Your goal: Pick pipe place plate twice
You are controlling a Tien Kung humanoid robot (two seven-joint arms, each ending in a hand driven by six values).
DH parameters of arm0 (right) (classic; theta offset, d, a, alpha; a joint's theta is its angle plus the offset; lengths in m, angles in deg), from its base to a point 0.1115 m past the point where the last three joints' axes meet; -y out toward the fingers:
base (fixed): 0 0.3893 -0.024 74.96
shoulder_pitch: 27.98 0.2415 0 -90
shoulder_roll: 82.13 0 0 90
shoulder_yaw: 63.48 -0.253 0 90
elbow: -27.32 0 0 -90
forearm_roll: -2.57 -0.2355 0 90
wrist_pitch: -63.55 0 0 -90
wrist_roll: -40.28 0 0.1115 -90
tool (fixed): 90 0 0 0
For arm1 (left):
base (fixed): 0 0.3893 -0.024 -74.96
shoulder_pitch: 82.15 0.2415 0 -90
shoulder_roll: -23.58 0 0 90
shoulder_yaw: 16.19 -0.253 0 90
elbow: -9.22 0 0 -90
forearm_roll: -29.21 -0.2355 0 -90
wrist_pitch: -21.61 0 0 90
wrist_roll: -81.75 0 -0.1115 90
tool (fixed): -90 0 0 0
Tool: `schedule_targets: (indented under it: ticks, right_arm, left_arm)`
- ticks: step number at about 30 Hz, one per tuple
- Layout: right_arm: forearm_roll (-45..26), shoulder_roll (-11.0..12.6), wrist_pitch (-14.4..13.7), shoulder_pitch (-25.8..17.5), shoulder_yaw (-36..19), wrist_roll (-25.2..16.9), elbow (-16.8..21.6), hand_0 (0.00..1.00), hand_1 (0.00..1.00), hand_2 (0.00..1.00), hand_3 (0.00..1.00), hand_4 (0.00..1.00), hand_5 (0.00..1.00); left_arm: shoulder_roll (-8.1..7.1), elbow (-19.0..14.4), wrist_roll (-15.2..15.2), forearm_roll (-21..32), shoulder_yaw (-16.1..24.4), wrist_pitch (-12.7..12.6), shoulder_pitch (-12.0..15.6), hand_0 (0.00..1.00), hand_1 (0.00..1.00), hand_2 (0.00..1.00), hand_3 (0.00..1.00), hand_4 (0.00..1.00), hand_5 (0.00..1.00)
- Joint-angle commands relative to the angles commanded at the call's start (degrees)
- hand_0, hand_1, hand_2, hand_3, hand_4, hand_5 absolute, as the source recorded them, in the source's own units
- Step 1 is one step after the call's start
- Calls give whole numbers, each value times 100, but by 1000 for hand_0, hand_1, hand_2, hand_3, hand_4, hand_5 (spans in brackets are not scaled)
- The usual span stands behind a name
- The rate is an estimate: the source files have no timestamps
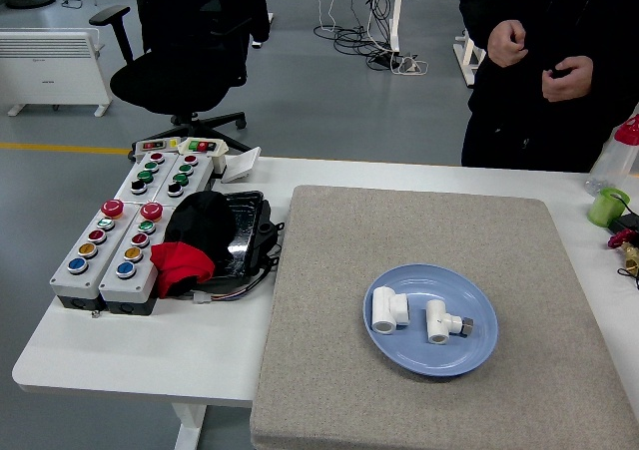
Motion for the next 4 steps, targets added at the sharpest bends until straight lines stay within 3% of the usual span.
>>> schedule_targets:
  ticks: [4]
  right_arm:
    - [4,-3,-2,2,-10,5,-8,822,775,788,769,517,751]
  left_arm:
    - [0,2,7,19,-10,-6,-4,652,634,635,557,392,998]
